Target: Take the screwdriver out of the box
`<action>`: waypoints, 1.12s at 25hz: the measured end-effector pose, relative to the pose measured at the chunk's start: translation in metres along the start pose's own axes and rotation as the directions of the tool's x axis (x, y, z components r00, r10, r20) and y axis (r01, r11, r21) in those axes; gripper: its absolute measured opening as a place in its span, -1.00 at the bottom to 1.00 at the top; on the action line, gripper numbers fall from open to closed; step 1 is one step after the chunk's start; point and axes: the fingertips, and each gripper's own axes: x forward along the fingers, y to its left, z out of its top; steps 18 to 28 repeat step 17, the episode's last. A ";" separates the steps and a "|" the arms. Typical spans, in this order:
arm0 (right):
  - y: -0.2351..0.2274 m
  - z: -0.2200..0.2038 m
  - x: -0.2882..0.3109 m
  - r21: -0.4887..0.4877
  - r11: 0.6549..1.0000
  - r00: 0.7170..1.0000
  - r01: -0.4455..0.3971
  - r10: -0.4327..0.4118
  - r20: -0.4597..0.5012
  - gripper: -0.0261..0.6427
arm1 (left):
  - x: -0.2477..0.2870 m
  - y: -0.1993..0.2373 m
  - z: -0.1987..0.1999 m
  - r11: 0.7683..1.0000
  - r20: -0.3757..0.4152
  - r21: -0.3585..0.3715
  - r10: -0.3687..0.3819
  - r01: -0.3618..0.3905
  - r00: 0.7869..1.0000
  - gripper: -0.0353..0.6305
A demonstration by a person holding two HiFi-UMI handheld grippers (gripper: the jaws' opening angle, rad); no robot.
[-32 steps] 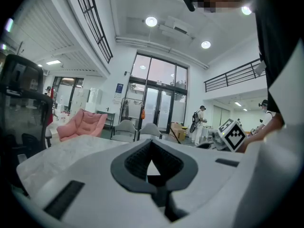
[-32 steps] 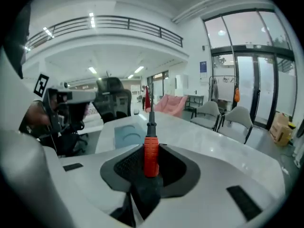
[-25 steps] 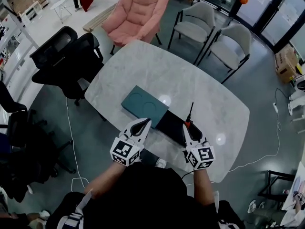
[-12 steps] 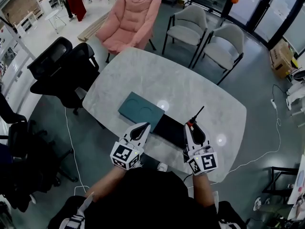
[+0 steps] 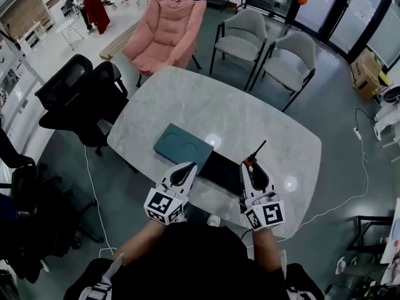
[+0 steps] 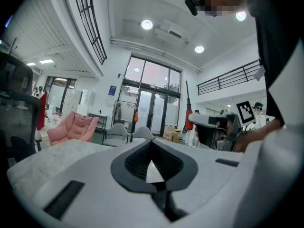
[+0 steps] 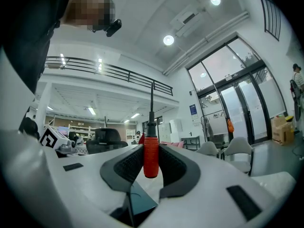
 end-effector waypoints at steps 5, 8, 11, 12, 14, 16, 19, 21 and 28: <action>-0.002 -0.008 0.001 -0.003 1.000 1.000 0.004 -0.004 -0.017 -0.59 | 0.000 0.000 0.002 1.000 0.002 0.001 0.007 -0.007 1.000 -0.88; -0.002 -0.007 0.001 -0.009 1.000 1.000 -0.002 0.001 -0.021 -0.59 | 0.000 -0.002 0.004 1.000 0.004 0.003 0.012 -0.012 1.000 -0.88; -0.003 -0.007 0.001 -0.013 1.000 1.000 -0.004 0.004 -0.021 -0.59 | 0.000 -0.002 0.004 1.000 0.006 0.007 0.015 -0.015 1.000 -0.88; -0.002 -0.007 0.001 -0.016 1.000 1.000 -0.005 0.004 -0.021 -0.59 | 0.000 -0.003 0.005 1.000 0.008 0.009 0.015 -0.015 1.000 -0.88; -0.002 -0.008 0.001 -0.021 1.000 1.000 -0.007 0.007 -0.022 -0.59 | 0.000 -0.005 0.006 1.000 0.010 0.013 0.012 -0.012 1.000 -0.88; -0.003 -0.008 -0.001 -0.023 1.000 1.000 -0.009 0.008 -0.027 -0.59 | 0.000 -0.007 0.006 1.000 0.012 0.014 0.010 -0.010 1.000 -0.88; -0.003 -0.008 -0.002 -0.024 1.000 1.000 -0.010 0.009 -0.030 -0.59 | 0.000 -0.009 0.007 1.000 0.012 0.014 0.009 -0.010 1.000 -0.88; -0.003 -0.008 -0.002 -0.024 1.000 1.000 -0.010 0.009 -0.030 -0.59 | 0.000 -0.009 0.007 1.000 0.012 0.014 0.009 -0.010 1.000 -0.88; -0.003 -0.008 -0.002 -0.024 1.000 1.000 -0.010 0.009 -0.030 -0.59 | 0.000 -0.009 0.007 1.000 0.012 0.014 0.009 -0.010 1.000 -0.88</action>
